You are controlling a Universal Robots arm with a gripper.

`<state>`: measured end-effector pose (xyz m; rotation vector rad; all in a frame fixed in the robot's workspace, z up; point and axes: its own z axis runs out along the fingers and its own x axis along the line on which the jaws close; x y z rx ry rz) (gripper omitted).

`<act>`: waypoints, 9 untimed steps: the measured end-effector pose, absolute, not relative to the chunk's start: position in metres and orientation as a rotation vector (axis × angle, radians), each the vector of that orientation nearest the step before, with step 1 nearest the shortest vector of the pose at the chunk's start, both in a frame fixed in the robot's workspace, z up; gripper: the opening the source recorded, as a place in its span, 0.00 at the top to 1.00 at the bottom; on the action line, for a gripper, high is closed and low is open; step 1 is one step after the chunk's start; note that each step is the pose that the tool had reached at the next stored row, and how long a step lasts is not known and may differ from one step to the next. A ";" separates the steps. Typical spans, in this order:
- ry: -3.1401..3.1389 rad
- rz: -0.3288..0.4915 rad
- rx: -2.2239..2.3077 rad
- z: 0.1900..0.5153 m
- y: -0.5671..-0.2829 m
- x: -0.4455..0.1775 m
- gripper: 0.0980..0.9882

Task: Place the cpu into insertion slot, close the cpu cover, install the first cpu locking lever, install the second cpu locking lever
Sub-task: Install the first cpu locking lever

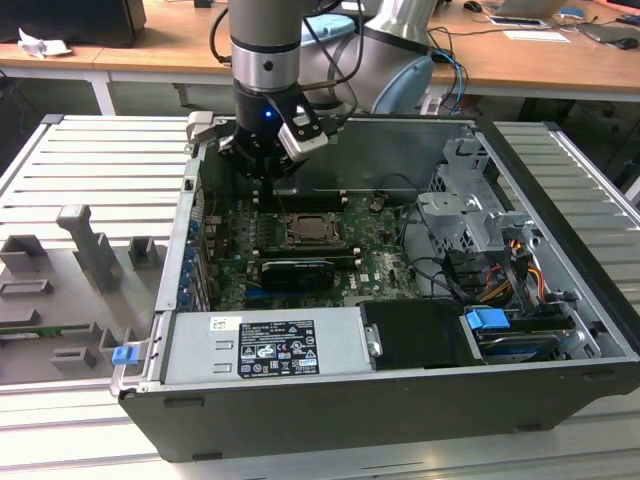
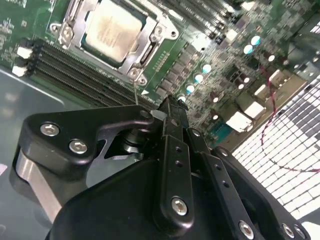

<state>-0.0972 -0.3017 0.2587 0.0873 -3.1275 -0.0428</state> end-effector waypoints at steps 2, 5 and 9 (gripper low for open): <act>-3.127 -0.043 0.088 0.259 -0.298 -0.097 0.99; -3.127 -0.043 0.088 0.259 -0.294 -0.098 0.99; -3.127 -0.043 0.089 0.259 -0.288 -0.098 0.99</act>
